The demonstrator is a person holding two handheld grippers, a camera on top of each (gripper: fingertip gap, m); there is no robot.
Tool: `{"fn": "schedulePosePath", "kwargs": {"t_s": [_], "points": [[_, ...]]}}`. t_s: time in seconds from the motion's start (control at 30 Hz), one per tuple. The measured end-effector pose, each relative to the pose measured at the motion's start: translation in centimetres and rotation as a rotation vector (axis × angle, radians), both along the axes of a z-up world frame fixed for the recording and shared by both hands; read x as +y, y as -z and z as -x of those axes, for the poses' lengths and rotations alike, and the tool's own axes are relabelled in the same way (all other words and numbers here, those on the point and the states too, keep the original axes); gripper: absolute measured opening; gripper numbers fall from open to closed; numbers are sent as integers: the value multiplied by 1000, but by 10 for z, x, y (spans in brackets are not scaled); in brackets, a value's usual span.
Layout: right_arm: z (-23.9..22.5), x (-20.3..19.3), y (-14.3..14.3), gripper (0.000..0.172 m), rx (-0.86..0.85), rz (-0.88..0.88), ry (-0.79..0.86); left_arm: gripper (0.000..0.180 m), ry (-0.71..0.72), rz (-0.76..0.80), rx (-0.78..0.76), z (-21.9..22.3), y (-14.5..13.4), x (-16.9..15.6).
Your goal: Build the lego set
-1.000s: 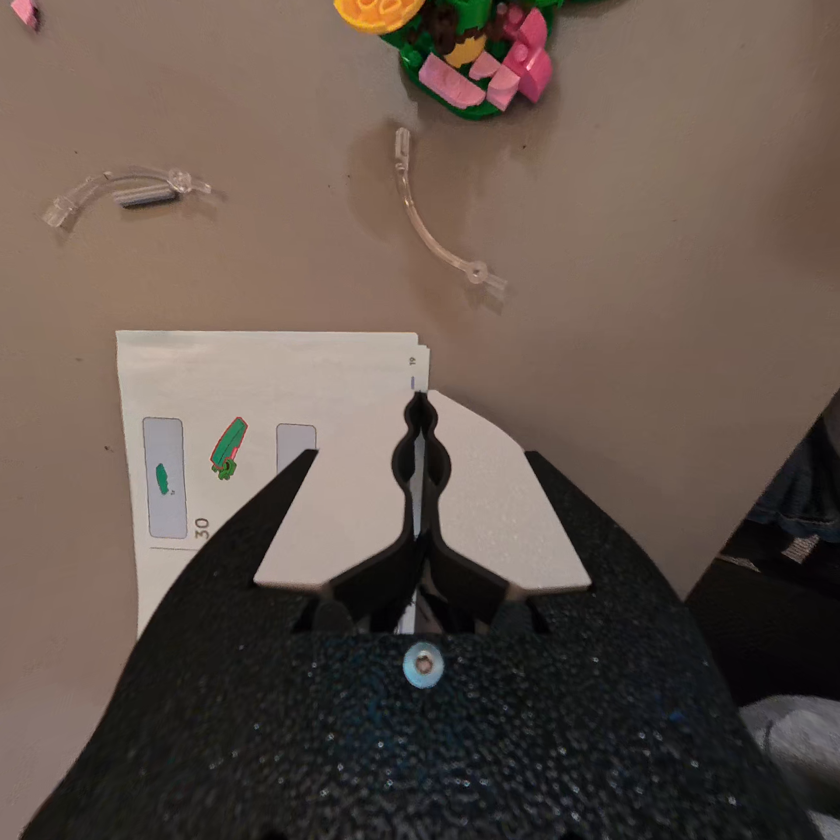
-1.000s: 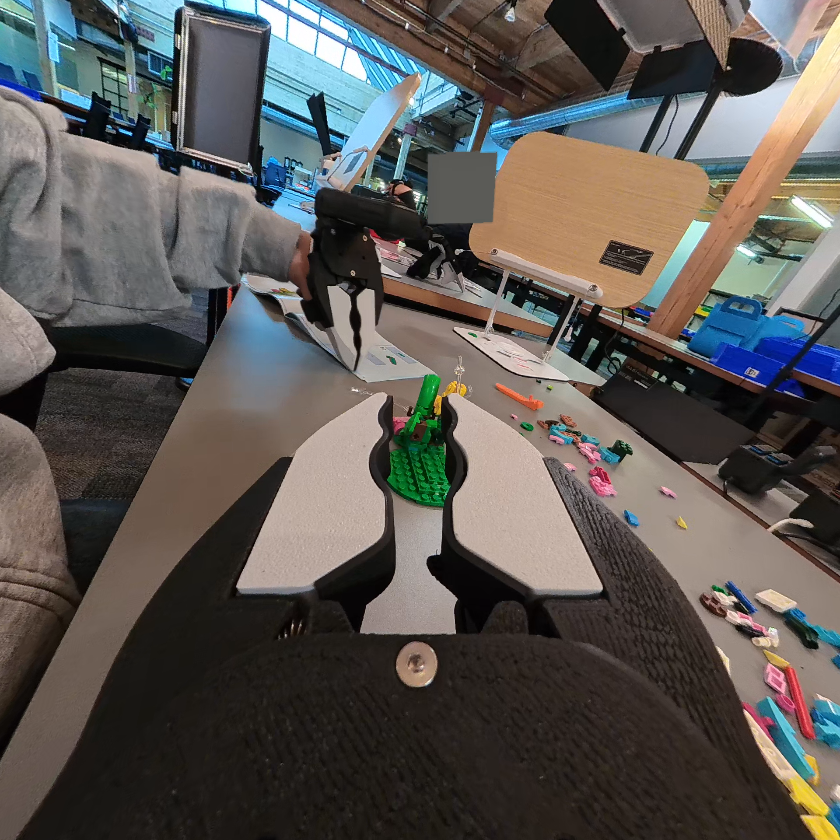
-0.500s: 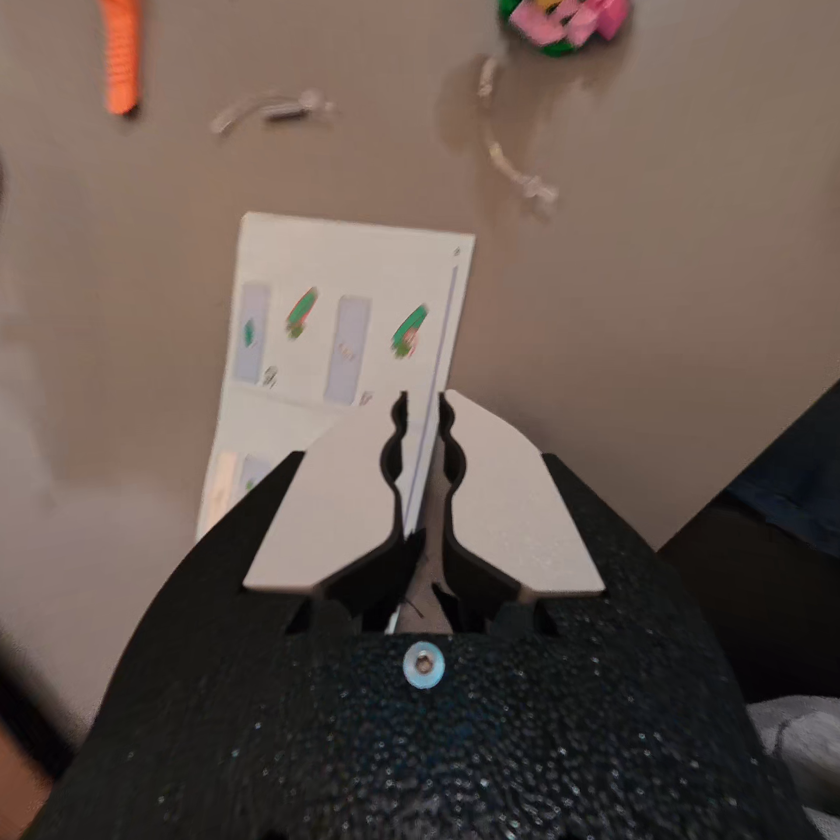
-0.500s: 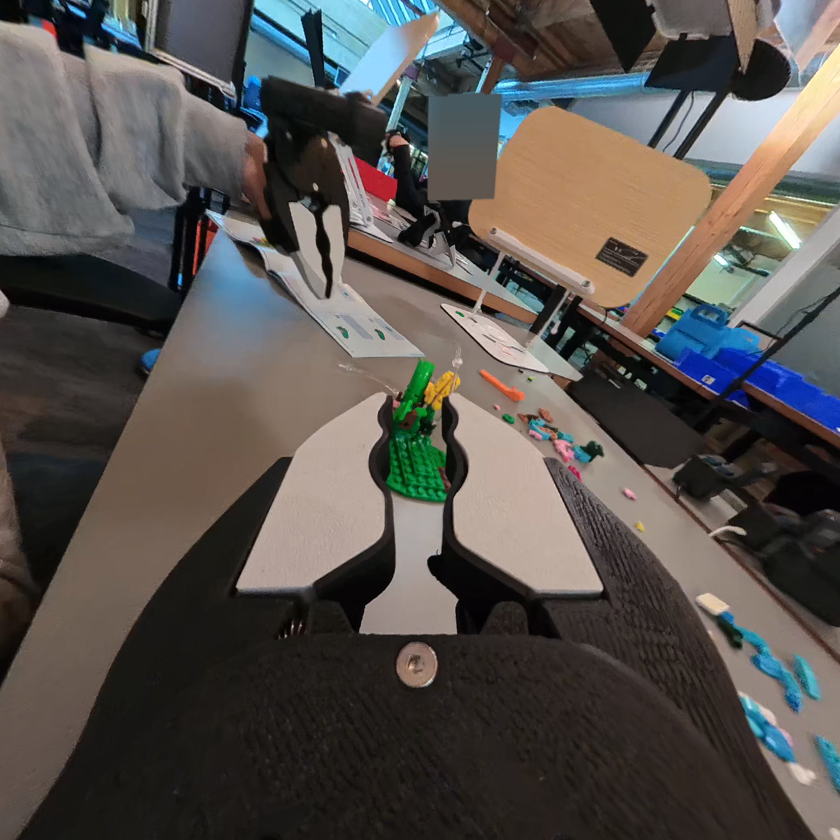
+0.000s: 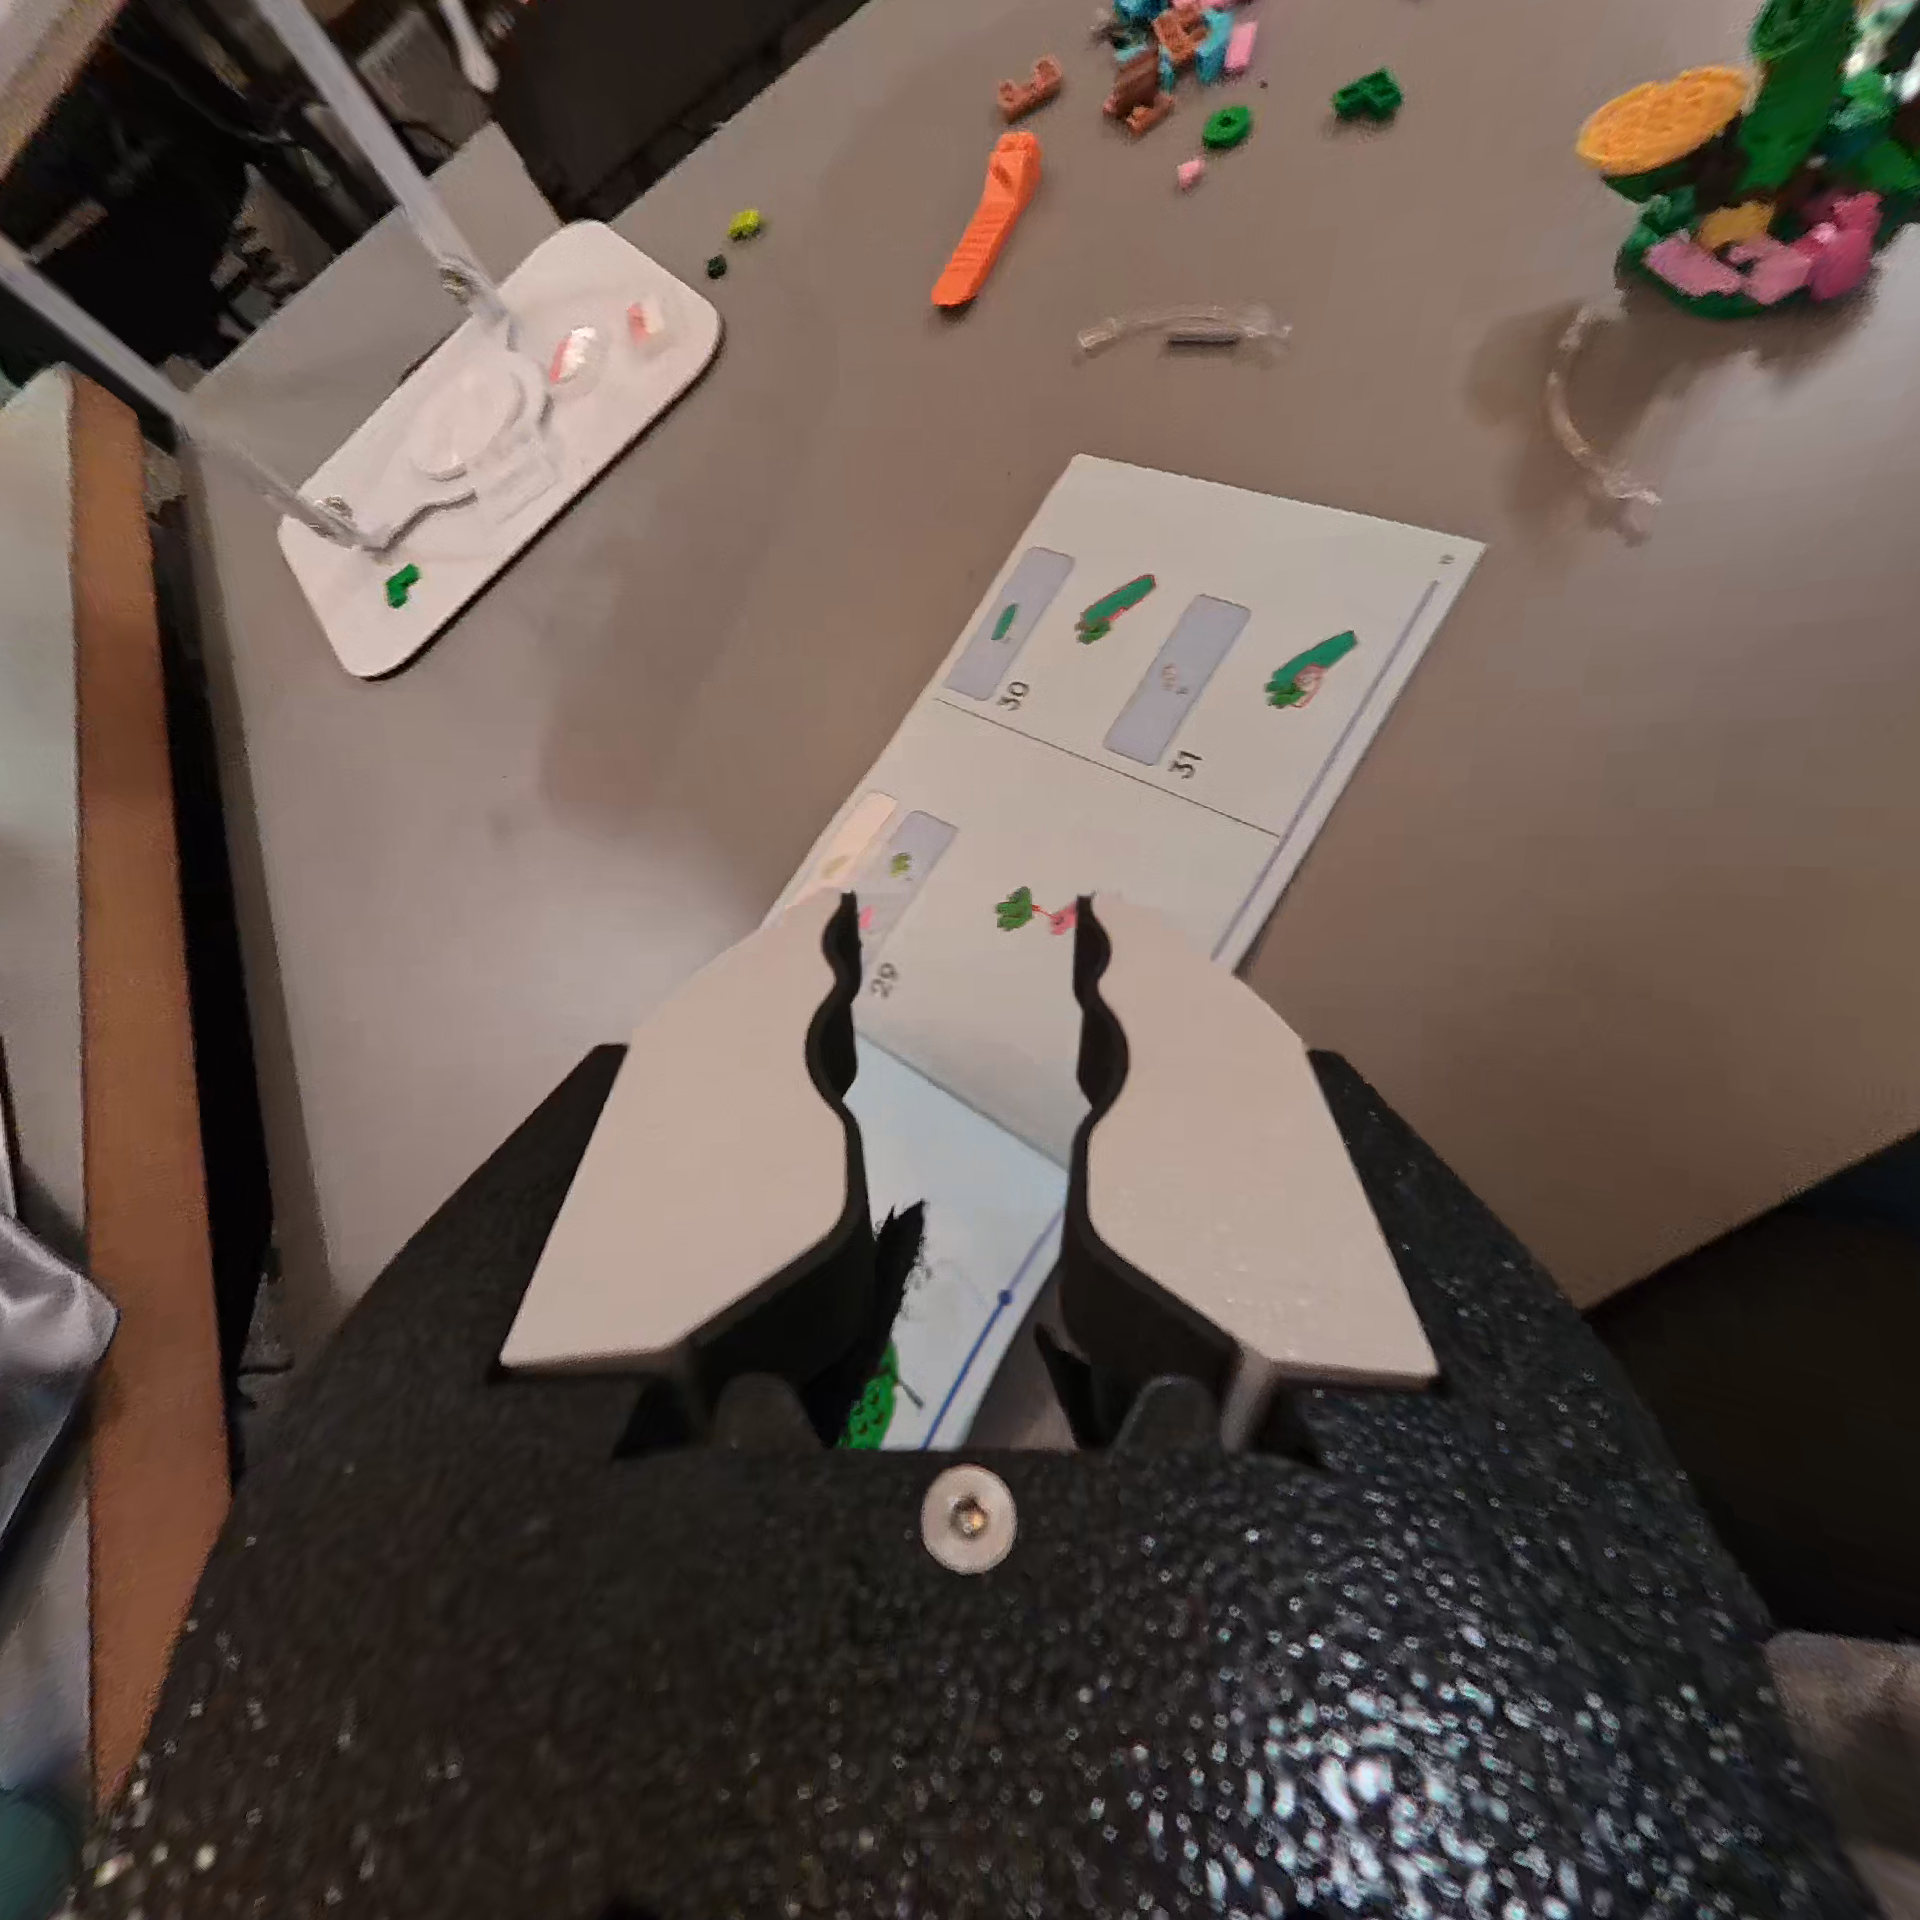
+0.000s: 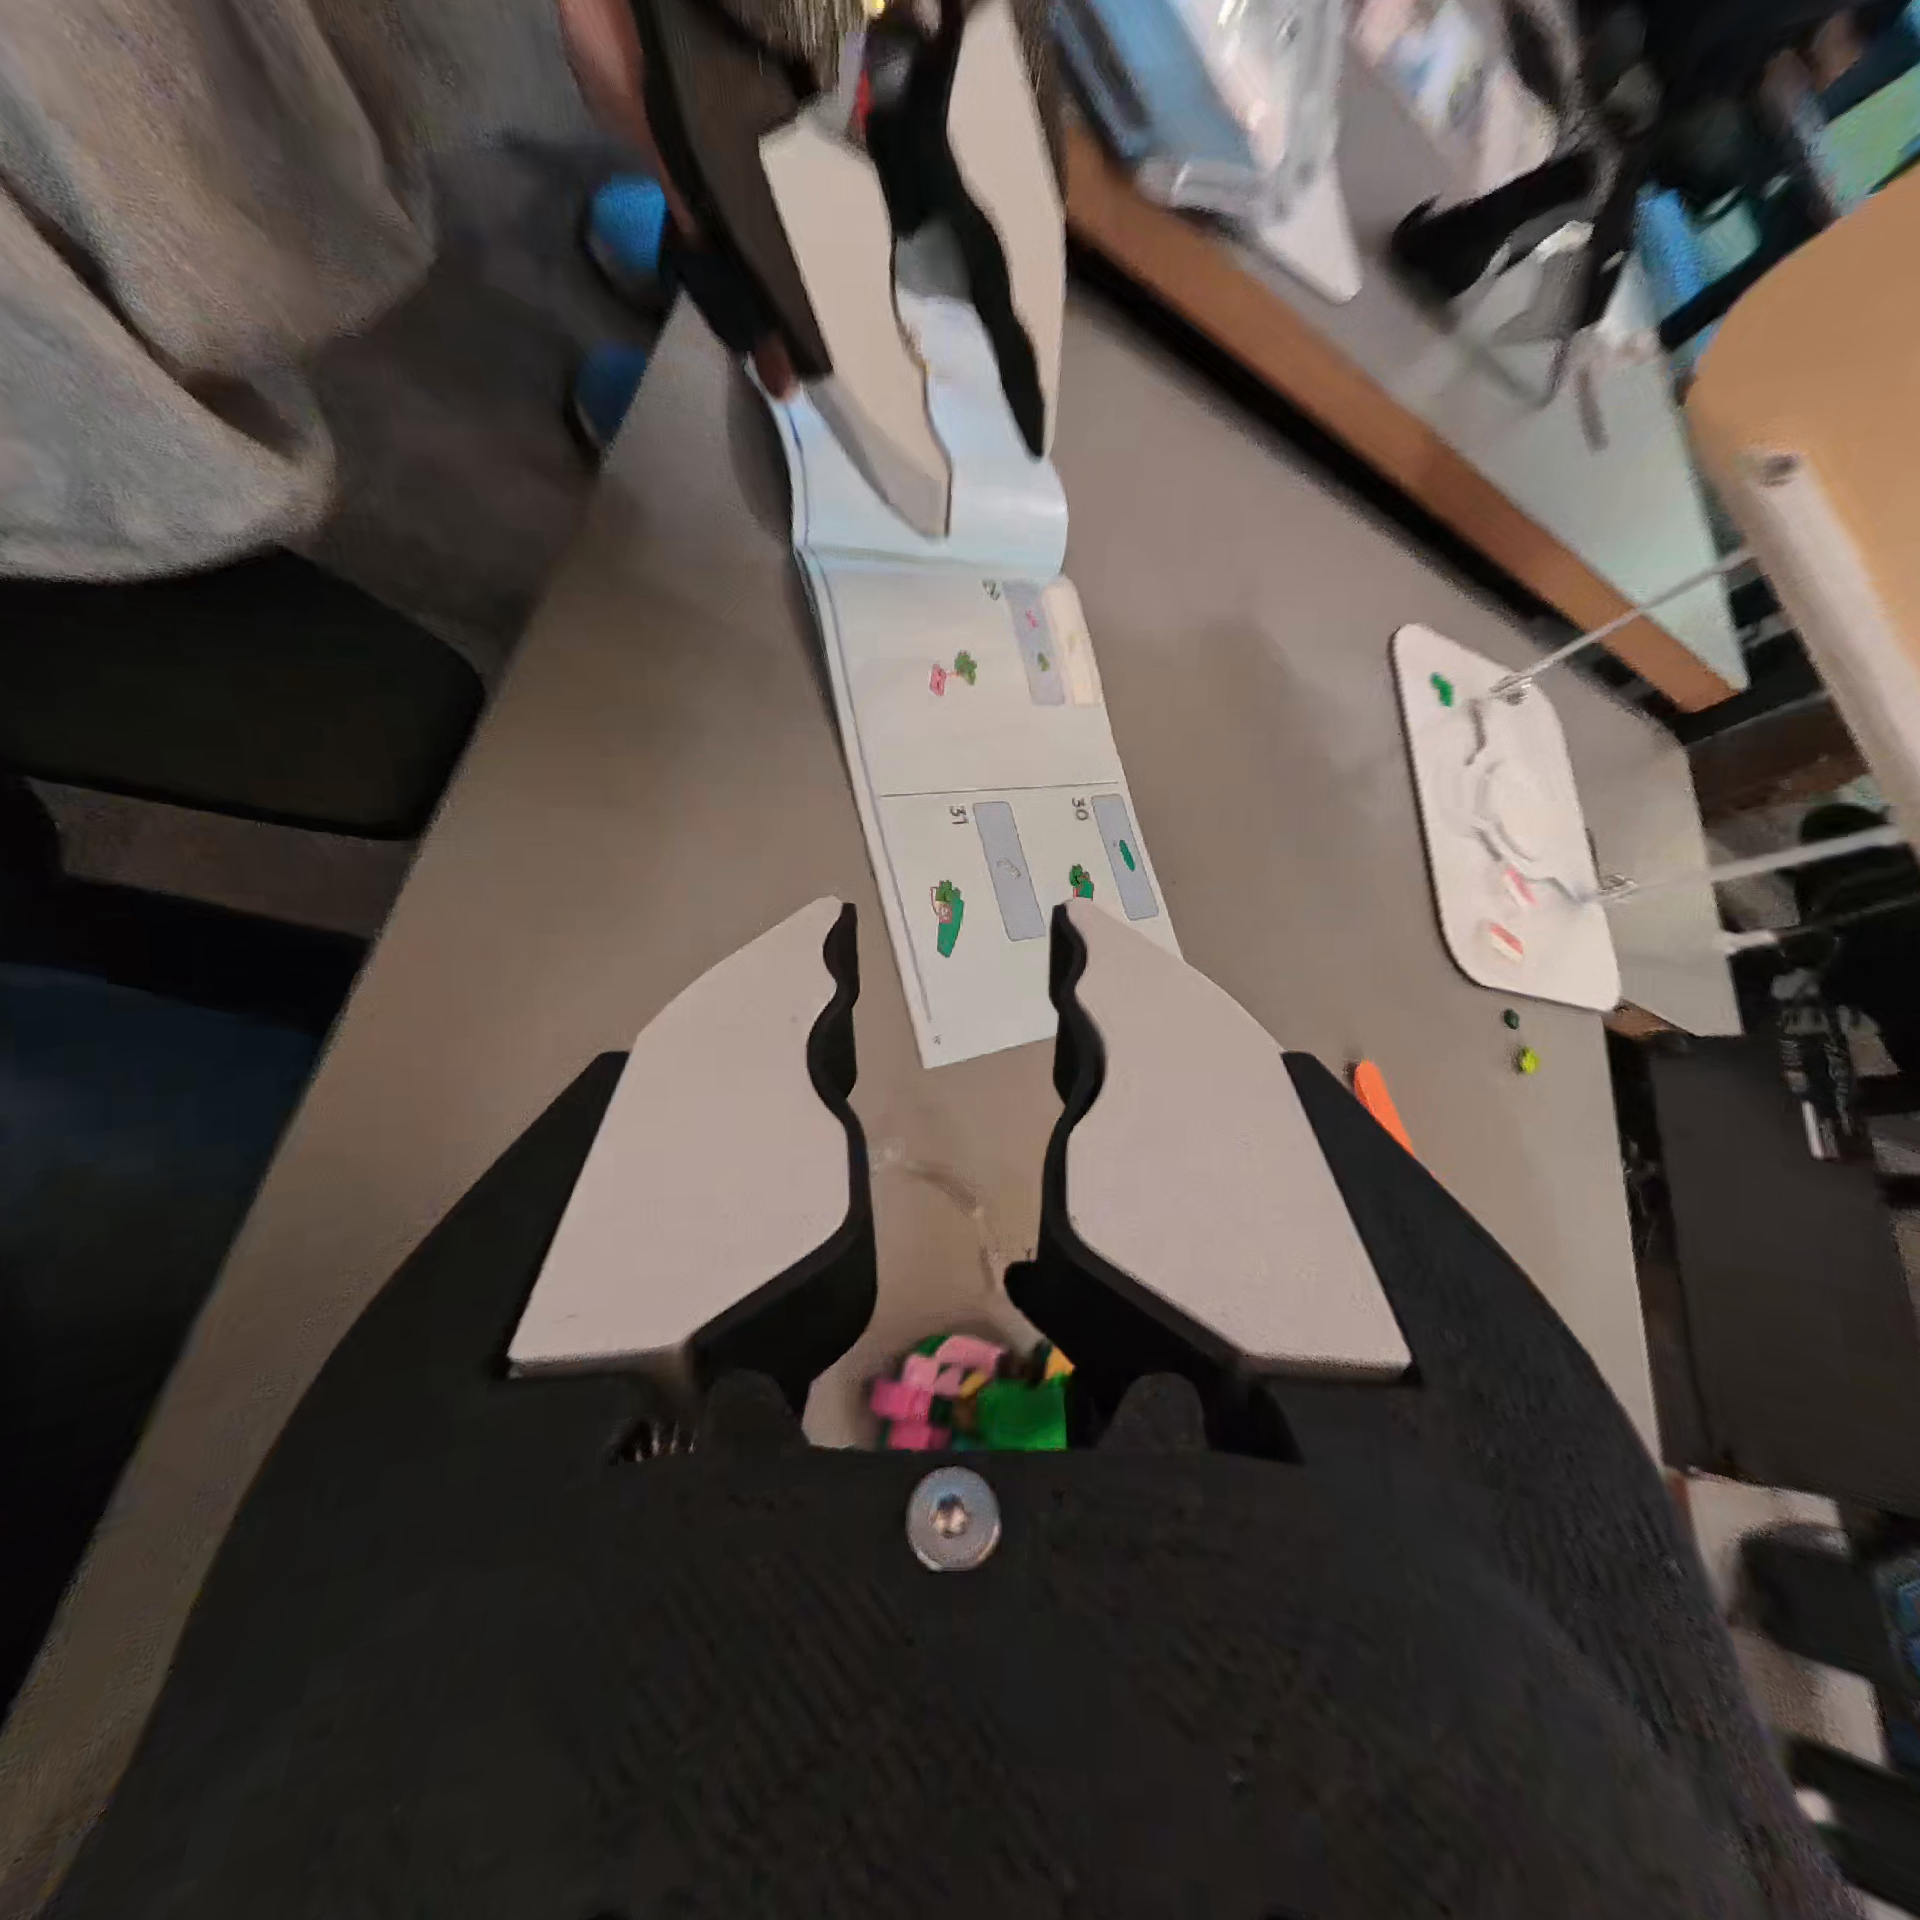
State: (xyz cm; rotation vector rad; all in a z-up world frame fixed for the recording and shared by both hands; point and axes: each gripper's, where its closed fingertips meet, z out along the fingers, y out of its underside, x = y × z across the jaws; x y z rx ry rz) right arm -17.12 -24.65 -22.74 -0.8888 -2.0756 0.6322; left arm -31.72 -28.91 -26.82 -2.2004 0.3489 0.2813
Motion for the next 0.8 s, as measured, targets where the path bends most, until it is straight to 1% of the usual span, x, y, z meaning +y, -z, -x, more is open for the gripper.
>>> {"fn": "schedulePosePath", "kwargs": {"t_s": [0.03, 0.13, 0.23, 0.33, 0.43, 0.5, 0.63, 0.73, 0.8], "points": [[14, -1, 9, 41, -54, -27, -4, 39, 0, -28, -5, 4, -4, -1], [50, -10, 39, 49, -234, -34, -16, 37, -9, -84, -9, 18, -11, -9], [78, -20, 63, 55, -330, -39, -32, 37, -72, -122, -78, 38, -10, -24], [89, -27, 86, 59, -413, -83, -54, 37, -121, -152, -124, 54, -8, -37], [92, -25, 103, 60, -467, -157, -69, 36, -119, -173, -166, 56, -9, -39], [93, -21, 108, 59, -481, -177, -64, 36, -100, -174, -176, 52, -10, -35], [97, -18, 109, 57, -471, -154, -50, 35, -63, -167, -162, 43, -13, -25], [98, -16, 109, 54, -462, -149, -45, 35, -49, -153, -167, 41, -10, -22], [98, -10, 108, 53, -453, -178, -39, 35, -51, -140, -181, 41, -7, -21]]}}
